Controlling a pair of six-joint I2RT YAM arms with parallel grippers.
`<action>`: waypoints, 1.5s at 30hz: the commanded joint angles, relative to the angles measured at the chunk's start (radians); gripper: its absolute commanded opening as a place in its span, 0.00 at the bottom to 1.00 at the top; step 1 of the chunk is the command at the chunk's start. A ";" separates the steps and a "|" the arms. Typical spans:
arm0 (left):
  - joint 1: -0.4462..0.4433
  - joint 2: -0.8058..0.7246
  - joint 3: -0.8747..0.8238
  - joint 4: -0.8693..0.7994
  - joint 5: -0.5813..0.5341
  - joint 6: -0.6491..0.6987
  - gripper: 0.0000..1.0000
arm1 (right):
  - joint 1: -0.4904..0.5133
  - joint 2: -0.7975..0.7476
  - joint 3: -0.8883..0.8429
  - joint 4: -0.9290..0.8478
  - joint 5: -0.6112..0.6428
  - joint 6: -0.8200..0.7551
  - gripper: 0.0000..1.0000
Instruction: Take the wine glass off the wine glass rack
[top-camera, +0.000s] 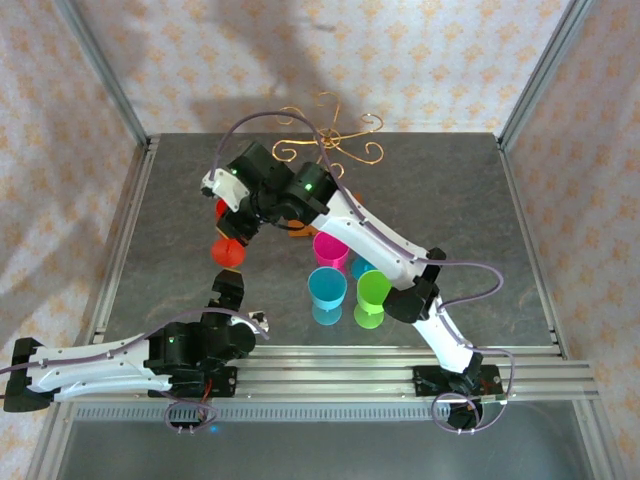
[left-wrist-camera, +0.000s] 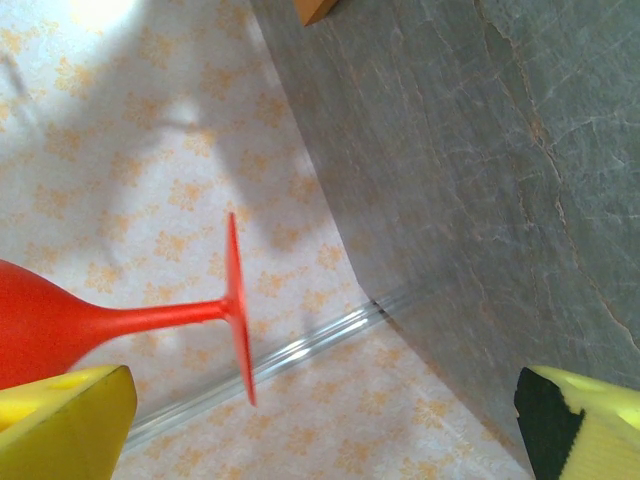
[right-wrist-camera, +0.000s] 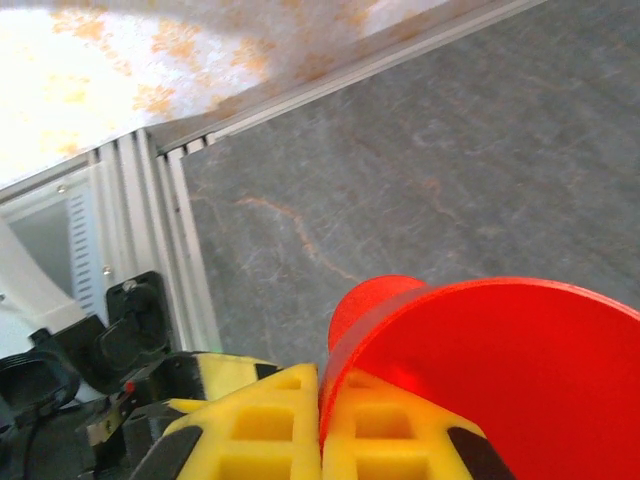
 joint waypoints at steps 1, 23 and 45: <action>-0.006 -0.017 0.004 -0.059 -0.009 -0.032 0.99 | -0.009 -0.063 0.003 0.030 0.124 0.015 0.00; -0.004 -0.157 0.058 -0.292 -0.155 -0.257 0.97 | -0.014 -0.269 -0.435 0.230 0.307 0.178 0.00; -0.005 -0.172 0.042 -0.215 -0.183 -0.206 0.96 | 0.009 -0.409 -0.795 0.376 0.382 0.334 0.00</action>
